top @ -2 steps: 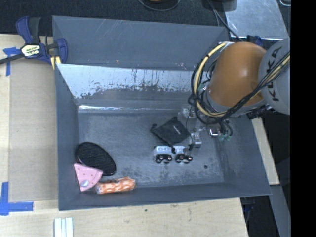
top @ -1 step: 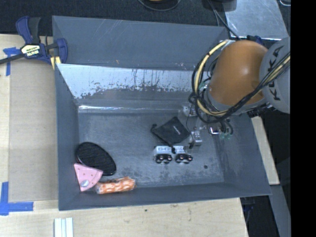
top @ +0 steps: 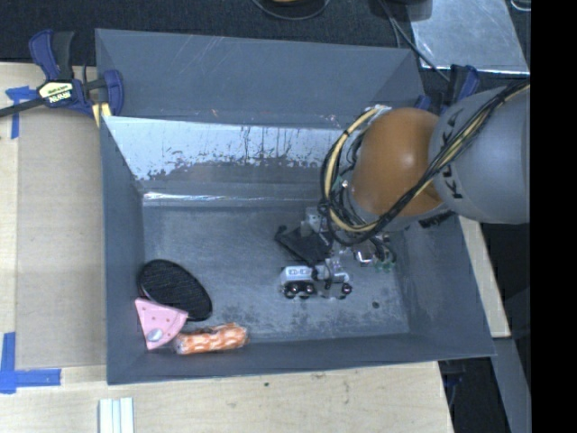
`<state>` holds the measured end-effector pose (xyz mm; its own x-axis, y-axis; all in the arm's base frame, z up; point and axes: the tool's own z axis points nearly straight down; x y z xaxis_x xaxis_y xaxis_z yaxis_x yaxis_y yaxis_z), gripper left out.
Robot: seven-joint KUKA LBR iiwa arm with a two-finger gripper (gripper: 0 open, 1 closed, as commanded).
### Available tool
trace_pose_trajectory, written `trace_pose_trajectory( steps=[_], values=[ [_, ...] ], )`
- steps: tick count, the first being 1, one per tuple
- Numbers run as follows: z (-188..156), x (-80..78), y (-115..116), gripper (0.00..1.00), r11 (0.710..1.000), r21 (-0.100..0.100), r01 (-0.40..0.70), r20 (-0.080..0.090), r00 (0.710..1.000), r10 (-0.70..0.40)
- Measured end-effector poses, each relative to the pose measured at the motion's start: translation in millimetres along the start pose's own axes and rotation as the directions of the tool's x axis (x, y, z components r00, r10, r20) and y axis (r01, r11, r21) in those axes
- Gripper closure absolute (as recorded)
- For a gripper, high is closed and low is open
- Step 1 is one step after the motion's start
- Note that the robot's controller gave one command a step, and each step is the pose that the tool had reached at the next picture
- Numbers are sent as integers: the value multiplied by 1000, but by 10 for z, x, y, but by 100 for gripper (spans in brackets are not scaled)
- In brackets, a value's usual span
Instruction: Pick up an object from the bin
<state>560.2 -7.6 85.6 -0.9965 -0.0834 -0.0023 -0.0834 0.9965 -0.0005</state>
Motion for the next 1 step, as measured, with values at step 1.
trace_pose_trajectory(
  steps=[1],
  values=[
    [120,-8,11,100,994,-2,-114,10,993,114]
  ],
)
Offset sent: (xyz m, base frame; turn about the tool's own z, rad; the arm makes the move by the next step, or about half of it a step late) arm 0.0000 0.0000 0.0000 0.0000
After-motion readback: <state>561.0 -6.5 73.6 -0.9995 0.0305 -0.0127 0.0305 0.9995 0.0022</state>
